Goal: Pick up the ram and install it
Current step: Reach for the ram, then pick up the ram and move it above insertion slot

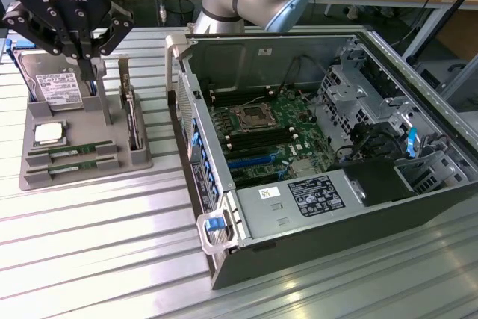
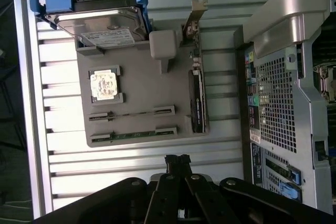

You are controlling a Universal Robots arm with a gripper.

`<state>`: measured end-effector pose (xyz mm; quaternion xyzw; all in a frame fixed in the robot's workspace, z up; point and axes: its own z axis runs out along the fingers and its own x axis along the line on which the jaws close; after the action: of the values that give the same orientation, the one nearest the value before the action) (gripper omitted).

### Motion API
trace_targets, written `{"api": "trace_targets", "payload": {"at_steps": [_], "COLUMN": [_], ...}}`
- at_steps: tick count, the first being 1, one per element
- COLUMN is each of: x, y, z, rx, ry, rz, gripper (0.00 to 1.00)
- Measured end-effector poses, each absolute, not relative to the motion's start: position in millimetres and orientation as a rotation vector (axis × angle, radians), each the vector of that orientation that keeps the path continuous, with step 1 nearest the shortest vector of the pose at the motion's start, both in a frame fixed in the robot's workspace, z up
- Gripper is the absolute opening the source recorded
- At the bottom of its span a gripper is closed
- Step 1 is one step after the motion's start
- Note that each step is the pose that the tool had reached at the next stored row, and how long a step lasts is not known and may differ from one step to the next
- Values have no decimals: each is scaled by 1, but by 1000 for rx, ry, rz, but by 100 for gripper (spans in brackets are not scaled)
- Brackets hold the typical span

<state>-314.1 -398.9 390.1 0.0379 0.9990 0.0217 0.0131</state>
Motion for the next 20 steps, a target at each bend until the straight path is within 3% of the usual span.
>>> {"api": "trace_targets", "payload": {"at_steps": [20], "x": [-327], "y": [-399], "z": [390], "rx": [114], "ry": [3113], "rz": [68], "gripper": [10]}}
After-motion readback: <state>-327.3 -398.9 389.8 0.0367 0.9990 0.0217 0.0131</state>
